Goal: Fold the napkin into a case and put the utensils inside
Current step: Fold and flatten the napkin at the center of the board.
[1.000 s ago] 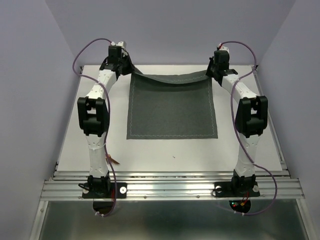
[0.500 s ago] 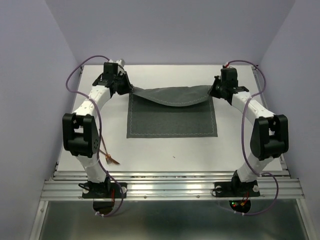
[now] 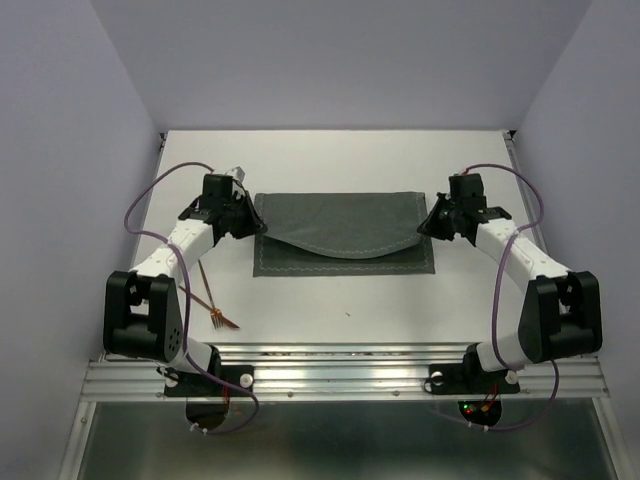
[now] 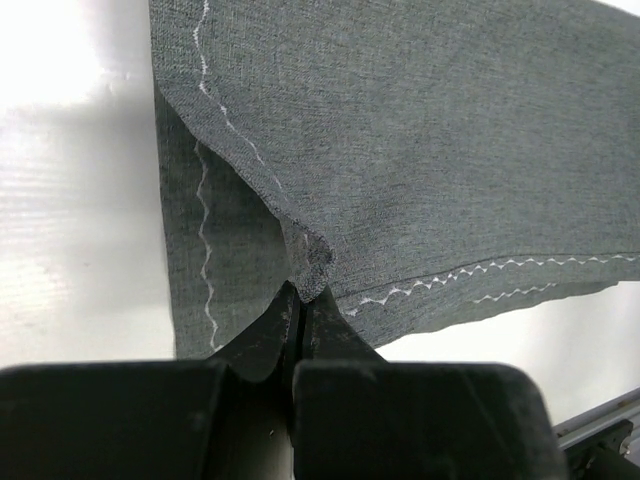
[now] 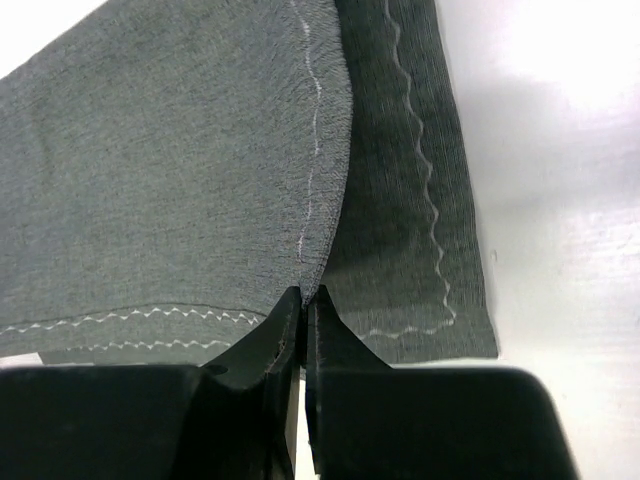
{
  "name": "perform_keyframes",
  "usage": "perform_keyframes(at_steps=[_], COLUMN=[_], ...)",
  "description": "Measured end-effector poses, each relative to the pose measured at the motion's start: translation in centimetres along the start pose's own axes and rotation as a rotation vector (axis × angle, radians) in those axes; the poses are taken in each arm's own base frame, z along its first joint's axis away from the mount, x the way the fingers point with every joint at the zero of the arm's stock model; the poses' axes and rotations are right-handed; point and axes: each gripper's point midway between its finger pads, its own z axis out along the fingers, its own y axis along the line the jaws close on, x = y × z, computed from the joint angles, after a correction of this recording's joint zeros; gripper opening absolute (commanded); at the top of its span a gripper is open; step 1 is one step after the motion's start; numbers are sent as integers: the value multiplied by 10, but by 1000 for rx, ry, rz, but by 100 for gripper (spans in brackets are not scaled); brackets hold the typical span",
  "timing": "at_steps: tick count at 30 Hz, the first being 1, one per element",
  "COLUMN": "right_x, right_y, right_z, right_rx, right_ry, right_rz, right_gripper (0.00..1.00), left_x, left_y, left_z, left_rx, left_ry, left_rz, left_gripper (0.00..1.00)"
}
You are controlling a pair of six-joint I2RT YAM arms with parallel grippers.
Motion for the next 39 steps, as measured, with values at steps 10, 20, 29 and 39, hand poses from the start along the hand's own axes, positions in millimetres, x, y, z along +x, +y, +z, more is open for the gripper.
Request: perform_keyframes(at_steps=[10,20,29,39], right_x=[38,62,29,-26], right_y=[-19,-43,-44,-21], right_z=[-15,-11,-16,-23], right_rx=[21,93,148,130], right_ry=[53,78,-28,-164], right_rz=[64,105,75,35], right_gripper=[1,1,1,1], left_x=[20,43,30,9], left_y=[17,25,13,-1], left_z=[-6,-1,-11,-17], left_rx=[-50,-58,-27,5], left_ry=[-4,22,-26,-80], left_rz=[-13,-37,-36,-32], left_gripper=[0,0,0,0])
